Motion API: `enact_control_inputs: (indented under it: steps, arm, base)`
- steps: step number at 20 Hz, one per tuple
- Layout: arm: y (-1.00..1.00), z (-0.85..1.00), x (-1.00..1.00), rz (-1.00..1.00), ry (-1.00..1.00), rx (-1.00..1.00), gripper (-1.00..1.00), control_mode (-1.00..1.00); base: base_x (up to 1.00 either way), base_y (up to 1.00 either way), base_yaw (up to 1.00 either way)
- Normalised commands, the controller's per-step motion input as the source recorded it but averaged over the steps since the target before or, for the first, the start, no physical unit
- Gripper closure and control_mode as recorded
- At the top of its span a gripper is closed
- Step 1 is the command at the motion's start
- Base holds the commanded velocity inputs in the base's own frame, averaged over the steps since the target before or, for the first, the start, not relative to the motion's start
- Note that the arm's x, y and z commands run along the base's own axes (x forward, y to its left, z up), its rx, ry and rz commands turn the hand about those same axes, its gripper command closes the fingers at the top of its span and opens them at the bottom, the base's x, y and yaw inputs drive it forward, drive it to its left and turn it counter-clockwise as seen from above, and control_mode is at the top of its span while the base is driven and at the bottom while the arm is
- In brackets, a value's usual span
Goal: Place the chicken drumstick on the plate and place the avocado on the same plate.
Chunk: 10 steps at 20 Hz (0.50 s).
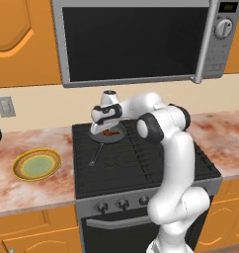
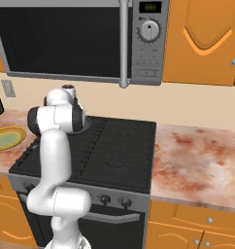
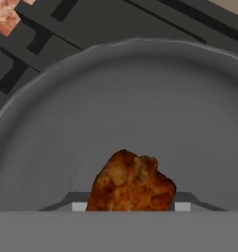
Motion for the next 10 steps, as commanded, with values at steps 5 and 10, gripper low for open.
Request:
enact_control_inputs:
  steps: [5,10]
  arm:
    - [0.02,0.11,-0.22,0.00,-0.12,0.00,1.00,-1.00]
    - [0.00,0.21,-0.23,0.00,-0.05,0.00,1.00,-1.00]
  base:
    - [0.00,0.00,0.00]
    - [0.00,0.00,0.00]
